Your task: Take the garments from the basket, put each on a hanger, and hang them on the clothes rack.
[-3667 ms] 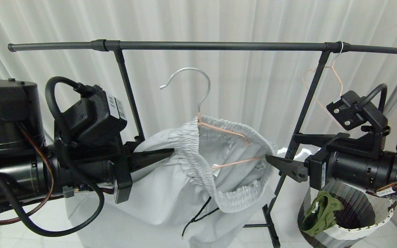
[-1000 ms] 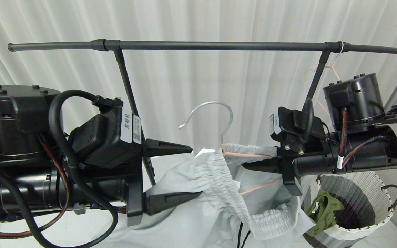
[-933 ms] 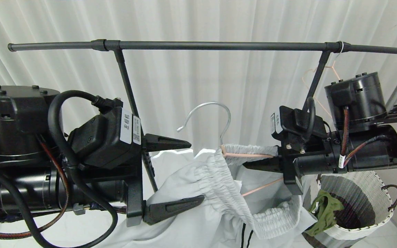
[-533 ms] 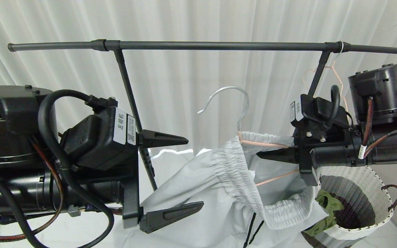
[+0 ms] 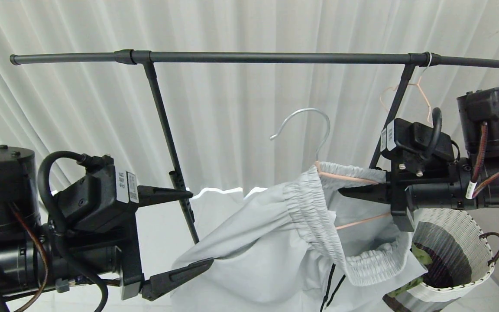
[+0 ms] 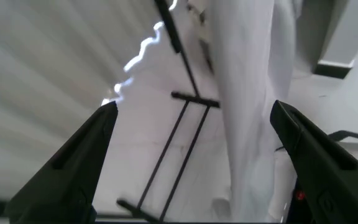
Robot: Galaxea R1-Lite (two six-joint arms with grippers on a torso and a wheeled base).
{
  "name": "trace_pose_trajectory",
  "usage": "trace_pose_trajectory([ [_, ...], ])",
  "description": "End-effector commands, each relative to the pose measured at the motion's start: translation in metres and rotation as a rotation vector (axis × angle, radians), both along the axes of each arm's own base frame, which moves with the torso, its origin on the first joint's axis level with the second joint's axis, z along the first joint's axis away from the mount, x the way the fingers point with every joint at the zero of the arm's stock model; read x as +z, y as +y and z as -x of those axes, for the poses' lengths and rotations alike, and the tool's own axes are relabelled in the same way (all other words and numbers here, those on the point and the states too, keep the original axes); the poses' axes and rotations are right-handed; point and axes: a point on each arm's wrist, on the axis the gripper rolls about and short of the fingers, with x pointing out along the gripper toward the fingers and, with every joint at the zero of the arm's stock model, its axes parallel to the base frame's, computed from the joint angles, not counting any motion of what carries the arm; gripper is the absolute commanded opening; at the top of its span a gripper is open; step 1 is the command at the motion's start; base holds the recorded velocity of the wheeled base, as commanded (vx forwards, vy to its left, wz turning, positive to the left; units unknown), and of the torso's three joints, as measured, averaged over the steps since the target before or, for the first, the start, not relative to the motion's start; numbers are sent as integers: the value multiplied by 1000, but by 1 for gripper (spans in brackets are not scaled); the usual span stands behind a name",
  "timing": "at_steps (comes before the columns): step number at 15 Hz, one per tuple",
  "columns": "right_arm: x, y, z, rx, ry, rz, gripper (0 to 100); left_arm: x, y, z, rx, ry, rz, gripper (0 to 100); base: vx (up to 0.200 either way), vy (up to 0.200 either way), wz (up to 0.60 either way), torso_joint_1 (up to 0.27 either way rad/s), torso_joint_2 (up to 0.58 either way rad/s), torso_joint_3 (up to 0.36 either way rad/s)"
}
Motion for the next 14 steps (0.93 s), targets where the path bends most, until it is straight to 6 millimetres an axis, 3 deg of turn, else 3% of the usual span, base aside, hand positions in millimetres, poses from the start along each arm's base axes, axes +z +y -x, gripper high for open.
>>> trace_pose_trajectory([
  [1, 2, -6, -1, -28, -8, -4, 0, -4, 9, 5, 40, 10, 1, 100, 0, 0, 0, 0, 0, 0],
  [11, 2, -8, -4, -57, 17, -23, 0, -47, 26, 39, 89, 112, -61, 100, 0, 0, 0, 0, 0, 0],
  [14, 3, -8, -4, -63, 27, -30, 0, -56, 26, 32, 123, 159, -95, 100, 0, 0, 0, 0, 0, 0],
])
